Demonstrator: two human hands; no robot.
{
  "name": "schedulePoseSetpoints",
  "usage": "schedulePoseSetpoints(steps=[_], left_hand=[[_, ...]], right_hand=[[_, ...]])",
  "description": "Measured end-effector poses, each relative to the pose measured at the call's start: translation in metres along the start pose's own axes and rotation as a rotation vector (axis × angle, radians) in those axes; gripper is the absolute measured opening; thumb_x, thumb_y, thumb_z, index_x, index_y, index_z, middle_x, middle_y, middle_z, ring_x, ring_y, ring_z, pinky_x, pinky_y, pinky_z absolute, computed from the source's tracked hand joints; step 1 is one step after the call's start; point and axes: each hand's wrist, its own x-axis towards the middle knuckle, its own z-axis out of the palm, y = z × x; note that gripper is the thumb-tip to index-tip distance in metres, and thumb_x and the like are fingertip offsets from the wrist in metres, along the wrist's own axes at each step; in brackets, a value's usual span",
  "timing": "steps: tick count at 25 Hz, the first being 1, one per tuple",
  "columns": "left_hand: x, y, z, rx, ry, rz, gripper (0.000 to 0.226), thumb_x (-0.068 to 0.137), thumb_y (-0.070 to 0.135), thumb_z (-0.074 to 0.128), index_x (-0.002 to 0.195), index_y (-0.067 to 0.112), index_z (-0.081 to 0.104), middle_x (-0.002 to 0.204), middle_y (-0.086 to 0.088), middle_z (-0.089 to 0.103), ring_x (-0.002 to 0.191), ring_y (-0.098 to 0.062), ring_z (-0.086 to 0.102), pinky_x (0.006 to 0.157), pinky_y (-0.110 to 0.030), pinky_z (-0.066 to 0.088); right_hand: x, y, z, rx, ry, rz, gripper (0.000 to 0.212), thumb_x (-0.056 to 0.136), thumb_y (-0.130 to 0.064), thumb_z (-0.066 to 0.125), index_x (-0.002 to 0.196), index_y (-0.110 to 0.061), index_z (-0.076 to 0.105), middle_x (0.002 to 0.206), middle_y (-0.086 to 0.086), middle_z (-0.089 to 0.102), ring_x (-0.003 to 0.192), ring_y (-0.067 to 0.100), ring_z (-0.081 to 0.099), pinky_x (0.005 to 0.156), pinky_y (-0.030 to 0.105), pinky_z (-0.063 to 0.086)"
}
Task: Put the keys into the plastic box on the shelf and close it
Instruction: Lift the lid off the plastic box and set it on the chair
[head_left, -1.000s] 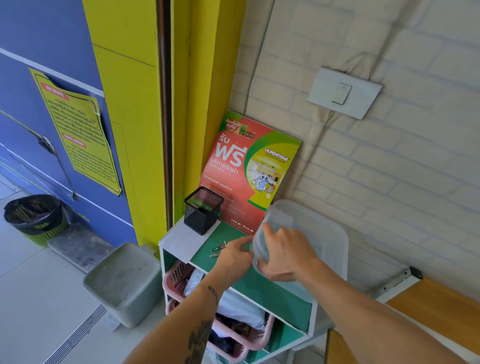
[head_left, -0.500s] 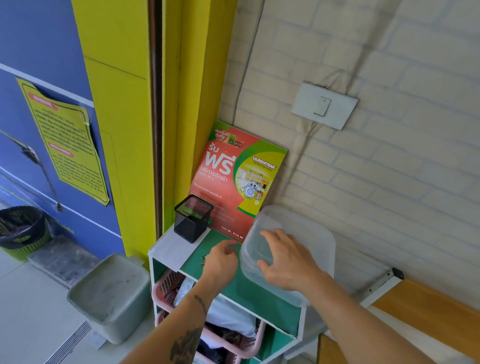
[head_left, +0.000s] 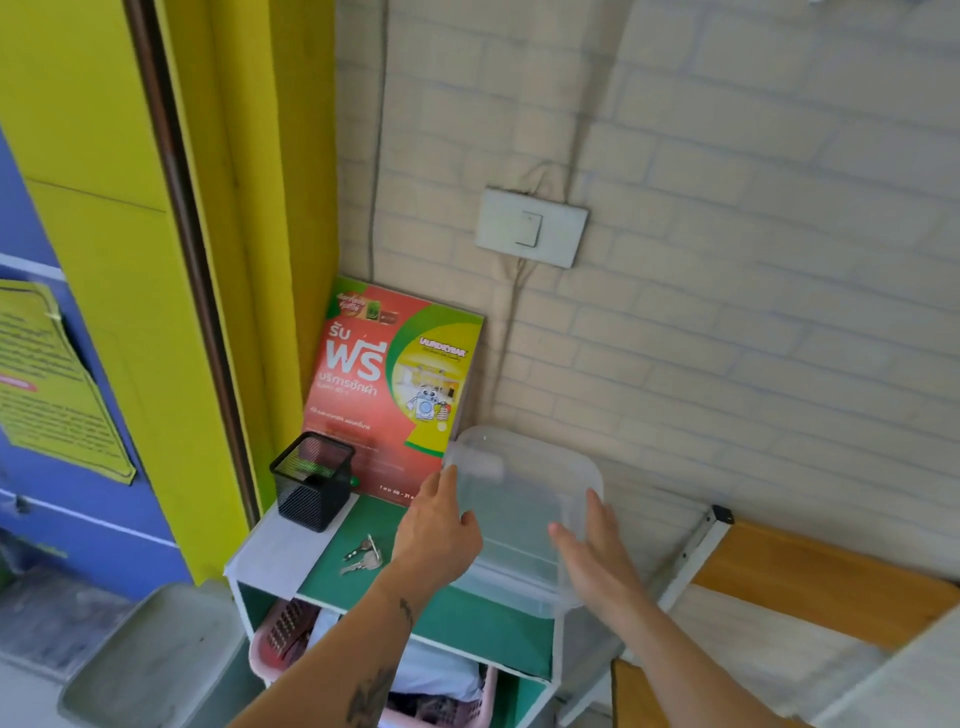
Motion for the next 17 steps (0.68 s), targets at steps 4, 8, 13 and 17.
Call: schedulePoseSetpoints(steps=[4, 8, 13, 17], left_hand=[[0.0, 0.005, -0.001, -0.003, 0.07, 0.005, 0.066, 0.088, 0.025, 0.05, 0.15, 0.025, 0.028, 0.159, -0.003, 0.025, 0.139, -0.026, 0.037, 0.11, -0.041, 0.038], [-0.004, 0.015, -0.001, -0.09, 0.172, 0.027, 0.064, 0.086, 0.023, 0.053, 0.148, 0.025, 0.035, 0.159, -0.004, 0.027, 0.14, -0.025, 0.037, 0.112, -0.041, 0.038], [-0.014, 0.045, 0.02, -0.049, 0.286, 0.145, 0.061, 0.082, 0.022, 0.052, 0.142, 0.016, 0.042, 0.151, -0.016, 0.036, 0.135, -0.035, 0.036, 0.11, -0.046, 0.036], [-0.036, 0.081, 0.063, 0.059, 0.344, 0.253, 0.061, 0.078, 0.022, 0.049, 0.138, 0.007, 0.047, 0.144, -0.027, 0.042, 0.125, -0.044, 0.044, 0.106, -0.049, 0.038]], right_hand=[[0.0, -0.014, 0.004, 0.073, -0.026, 0.016, 0.075, 0.095, -0.05, 0.051, 0.155, -0.031, 0.01, 0.165, 0.001, -0.009, 0.15, 0.015, -0.008, 0.118, 0.04, 0.006], [-0.001, -0.016, -0.007, 0.126, 0.032, -0.053, 0.066, 0.096, -0.045, 0.053, 0.153, -0.029, 0.024, 0.165, 0.001, 0.0, 0.15, 0.015, 0.003, 0.116, 0.036, 0.011], [-0.003, -0.001, -0.033, 0.037, 0.205, -0.106, 0.061, 0.097, -0.04, 0.052, 0.151, -0.029, 0.027, 0.165, -0.001, 0.006, 0.15, 0.016, 0.009, 0.116, 0.038, 0.015], [-0.016, 0.039, -0.06, -0.118, 0.357, -0.095, 0.062, 0.094, -0.041, 0.055, 0.15, -0.028, 0.03, 0.165, 0.001, 0.004, 0.15, 0.018, 0.007, 0.116, 0.042, 0.02]])
